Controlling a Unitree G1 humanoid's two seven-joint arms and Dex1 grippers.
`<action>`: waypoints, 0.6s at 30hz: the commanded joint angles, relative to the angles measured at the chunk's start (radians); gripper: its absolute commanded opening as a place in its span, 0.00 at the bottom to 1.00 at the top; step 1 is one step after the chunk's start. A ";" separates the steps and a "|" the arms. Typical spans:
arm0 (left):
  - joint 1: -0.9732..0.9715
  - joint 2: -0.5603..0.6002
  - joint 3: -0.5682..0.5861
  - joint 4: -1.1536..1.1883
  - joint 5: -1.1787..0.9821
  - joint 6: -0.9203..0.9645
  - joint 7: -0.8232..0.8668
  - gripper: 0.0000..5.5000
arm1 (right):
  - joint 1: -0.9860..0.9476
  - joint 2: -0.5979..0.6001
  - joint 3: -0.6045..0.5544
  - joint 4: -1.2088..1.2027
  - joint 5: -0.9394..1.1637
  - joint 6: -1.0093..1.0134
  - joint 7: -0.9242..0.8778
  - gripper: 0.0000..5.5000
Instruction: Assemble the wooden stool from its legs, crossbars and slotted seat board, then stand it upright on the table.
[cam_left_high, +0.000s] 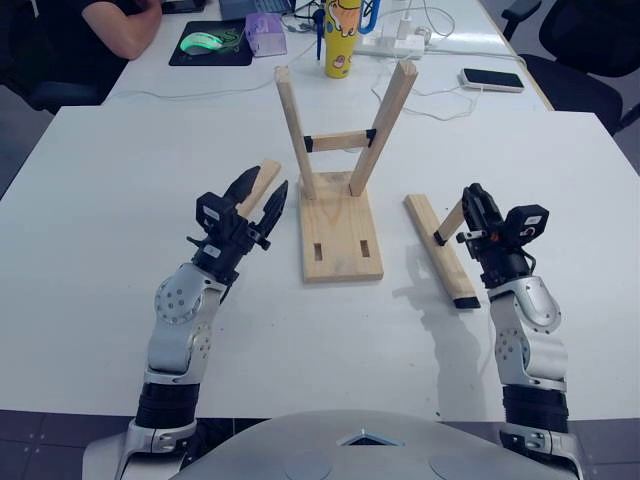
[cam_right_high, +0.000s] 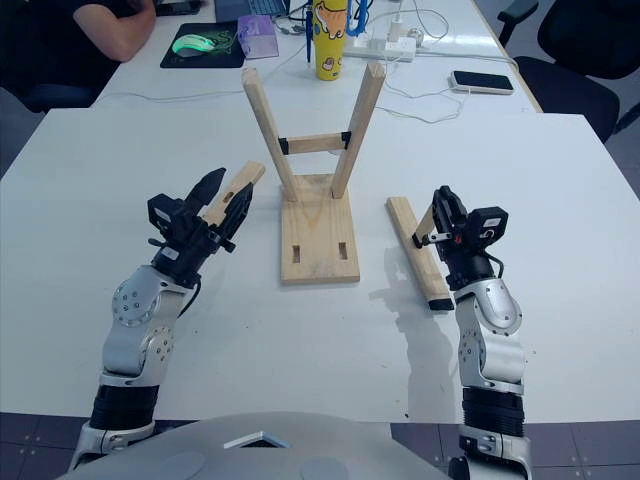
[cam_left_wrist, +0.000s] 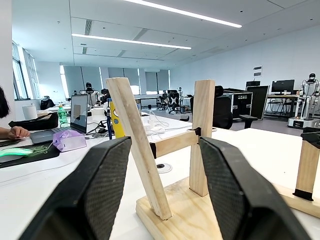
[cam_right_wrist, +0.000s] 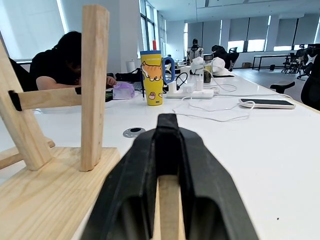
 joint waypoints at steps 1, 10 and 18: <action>-0.015 0.006 -0.005 0.015 0.010 -0.004 -0.010 0.46 | 0.033 0.026 0.016 0.069 -0.020 0.034 -0.009 0.08; -0.016 0.008 -0.008 0.018 0.014 -0.009 -0.020 0.46 | 0.100 0.026 0.019 0.052 -0.018 0.007 0.007 0.08; -0.026 0.007 -0.005 0.025 0.013 -0.009 -0.025 0.46 | 0.094 0.020 0.038 0.052 -0.027 0.005 0.012 0.08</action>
